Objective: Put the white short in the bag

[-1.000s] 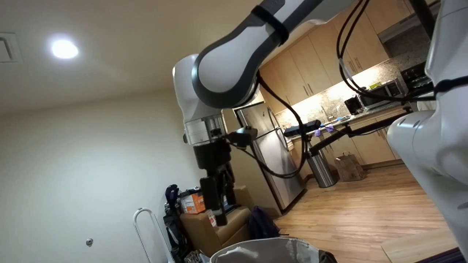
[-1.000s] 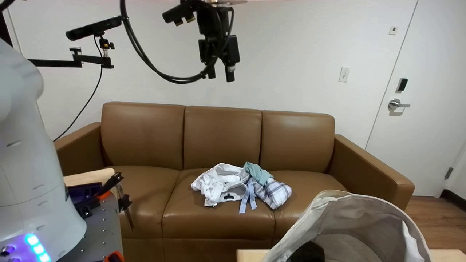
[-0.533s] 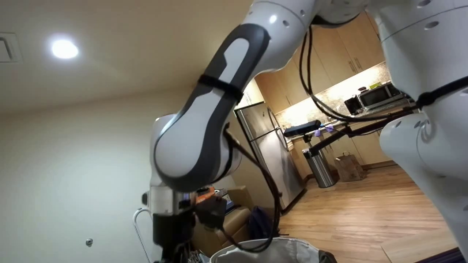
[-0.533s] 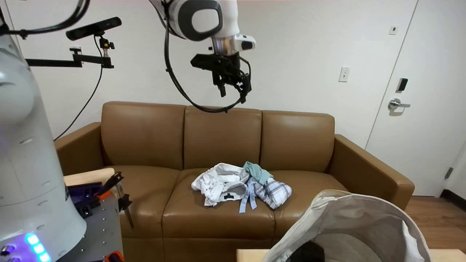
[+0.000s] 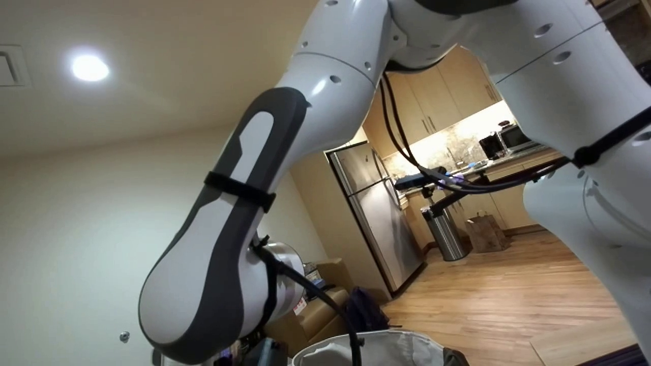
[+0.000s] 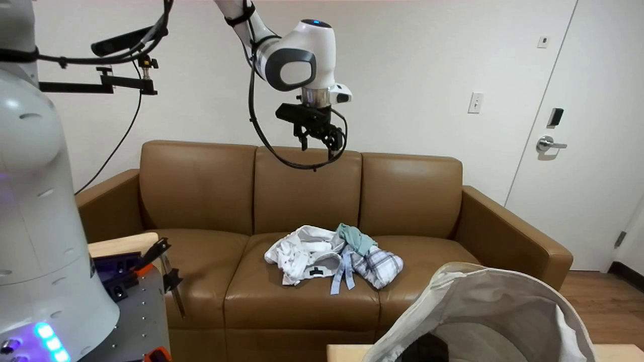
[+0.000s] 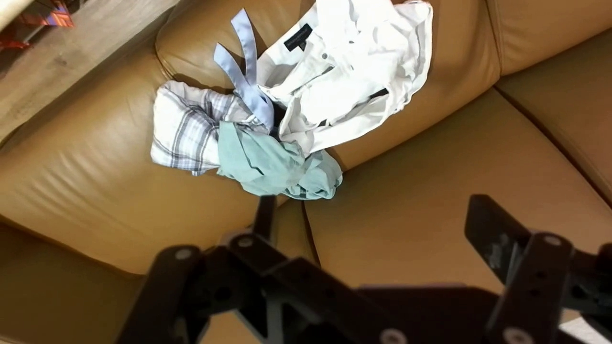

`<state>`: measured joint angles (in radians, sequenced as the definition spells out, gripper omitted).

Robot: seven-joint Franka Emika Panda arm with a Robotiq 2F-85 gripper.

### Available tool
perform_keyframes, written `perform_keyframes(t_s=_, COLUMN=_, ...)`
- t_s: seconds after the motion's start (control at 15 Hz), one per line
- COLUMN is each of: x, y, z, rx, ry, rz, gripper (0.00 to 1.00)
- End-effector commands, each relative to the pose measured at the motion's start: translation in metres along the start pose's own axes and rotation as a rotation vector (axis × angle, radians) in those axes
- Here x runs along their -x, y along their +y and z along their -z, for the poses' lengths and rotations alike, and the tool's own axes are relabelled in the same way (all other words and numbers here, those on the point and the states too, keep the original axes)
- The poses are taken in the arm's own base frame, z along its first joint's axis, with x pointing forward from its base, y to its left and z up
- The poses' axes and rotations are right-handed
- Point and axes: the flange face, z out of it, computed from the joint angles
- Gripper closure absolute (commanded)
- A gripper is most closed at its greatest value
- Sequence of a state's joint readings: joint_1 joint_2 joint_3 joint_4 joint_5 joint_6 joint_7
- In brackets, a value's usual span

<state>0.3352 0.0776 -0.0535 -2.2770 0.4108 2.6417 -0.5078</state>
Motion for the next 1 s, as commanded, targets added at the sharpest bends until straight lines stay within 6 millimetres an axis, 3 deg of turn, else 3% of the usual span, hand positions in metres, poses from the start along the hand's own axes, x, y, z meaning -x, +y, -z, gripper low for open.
perform_keyframes(t_s=0.0, x=-0.011, y=0.003, z=-0.006, rx=-0.054, ry=-0.059, rz=0.042, gripper=0.00)
perform_keyframes(t_s=0.13, x=-0.038, y=0.015, z=-0.032, rx=-0.147, ry=-0.140, rz=0.100, gripper=0.00)
perform_keyframes(t_s=0.4, x=-0.063, y=0.029, z=-0.078, rx=-0.267, ry=-0.288, rz=0.198, gripper=0.00)
perform_keyframes(t_s=0.73, x=-0.070, y=0.049, z=-0.170, rx=-0.400, ry=-0.451, rz=0.332, gripper=0.00)
perform_keyframes(t_s=0.8, x=-0.061, y=0.036, z=-0.141, rx=-0.335, ry=-0.424, rz=0.272, gripper=0.00)
perform_keyframes(t_s=0.93, x=-0.062, y=0.043, z=-0.173, rx=-0.375, ry=-0.447, rz=0.297, gripper=0.00)
